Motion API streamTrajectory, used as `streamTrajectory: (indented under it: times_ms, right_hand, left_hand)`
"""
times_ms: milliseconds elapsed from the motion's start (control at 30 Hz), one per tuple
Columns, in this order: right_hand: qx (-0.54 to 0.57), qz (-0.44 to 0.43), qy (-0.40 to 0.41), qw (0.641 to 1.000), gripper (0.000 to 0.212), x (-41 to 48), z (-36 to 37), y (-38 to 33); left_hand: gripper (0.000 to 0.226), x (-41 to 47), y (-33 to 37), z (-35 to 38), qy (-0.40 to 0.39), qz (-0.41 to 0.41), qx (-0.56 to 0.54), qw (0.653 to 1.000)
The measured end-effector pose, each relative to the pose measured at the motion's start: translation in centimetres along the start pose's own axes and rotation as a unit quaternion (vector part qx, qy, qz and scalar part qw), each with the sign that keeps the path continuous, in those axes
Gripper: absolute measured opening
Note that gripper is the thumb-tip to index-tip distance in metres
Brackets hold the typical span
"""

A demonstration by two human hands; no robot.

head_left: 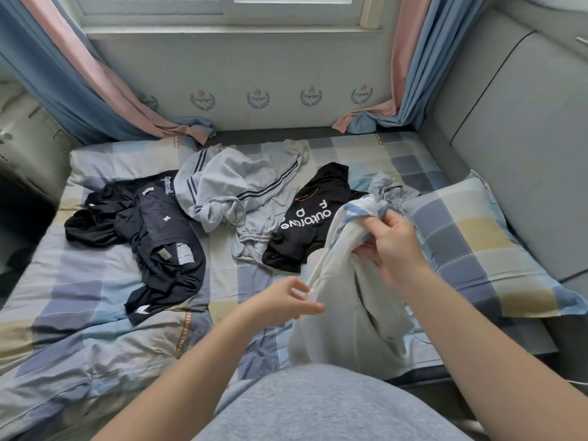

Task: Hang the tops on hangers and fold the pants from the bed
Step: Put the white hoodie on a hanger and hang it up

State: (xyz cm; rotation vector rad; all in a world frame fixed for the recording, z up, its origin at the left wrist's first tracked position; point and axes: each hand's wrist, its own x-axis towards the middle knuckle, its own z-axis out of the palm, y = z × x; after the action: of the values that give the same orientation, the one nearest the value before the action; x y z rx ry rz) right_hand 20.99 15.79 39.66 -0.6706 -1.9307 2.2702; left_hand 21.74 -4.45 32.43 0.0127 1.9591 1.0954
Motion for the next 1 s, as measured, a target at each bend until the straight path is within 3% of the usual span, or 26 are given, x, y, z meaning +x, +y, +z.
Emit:
streamTrajectory:
  times_ms: [133,300,367,433,500,633,733,900,1000]
  right_hand:
    - [0.107,-0.019,0.003,0.994,0.011,-0.4,-0.1,-3.0]
    - [0.238,-0.058,-0.038,0.969,0.017,-1.7,-0.8,-5.9]
    - [0.288,-0.059,-0.051,0.954,0.019,-2.2,-1.2,-6.6]
    - [0.326,-0.056,-0.053,0.942,0.021,-2.3,-1.4,-7.0]
    - [0.343,-0.055,-0.052,0.936,0.024,-2.4,-1.4,-7.0]
    - [0.356,-0.041,-0.045,0.933,0.031,-2.0,-1.5,-6.3]
    - [0.358,-0.019,-0.023,0.933,0.030,-1.3,-2.0,-5.3]
    - [0.342,0.034,0.013,0.939,0.018,-0.4,-3.2,-3.1]
    - [0.275,0.093,0.058,0.955,0.014,0.1,-3.6,-0.6]
  left_hand:
    - [0.110,1.3,-2.1,1.2,-0.019,-0.037,0.006,0.999]
    - [0.128,3.0,-4.2,1.4,0.142,-0.049,-0.160,0.976]
    - [0.121,3.8,-5.1,0.5,0.130,-0.077,-0.265,0.952]
    - [0.106,3.8,-5.2,-0.3,0.016,-0.145,-0.347,0.926]
    - [0.100,3.9,-5.2,-0.5,-0.060,-0.162,-0.410,0.896]
    - [0.062,4.7,-3.8,0.5,0.022,-0.095,-0.549,0.830]
    - [0.045,4.6,-2.5,0.0,0.095,-0.068,-0.545,0.830]
    - [0.028,3.9,-2.3,-2.9,0.129,0.012,-0.579,0.805]
    - [0.015,2.8,-1.0,-4.9,0.151,0.075,-0.589,0.790]
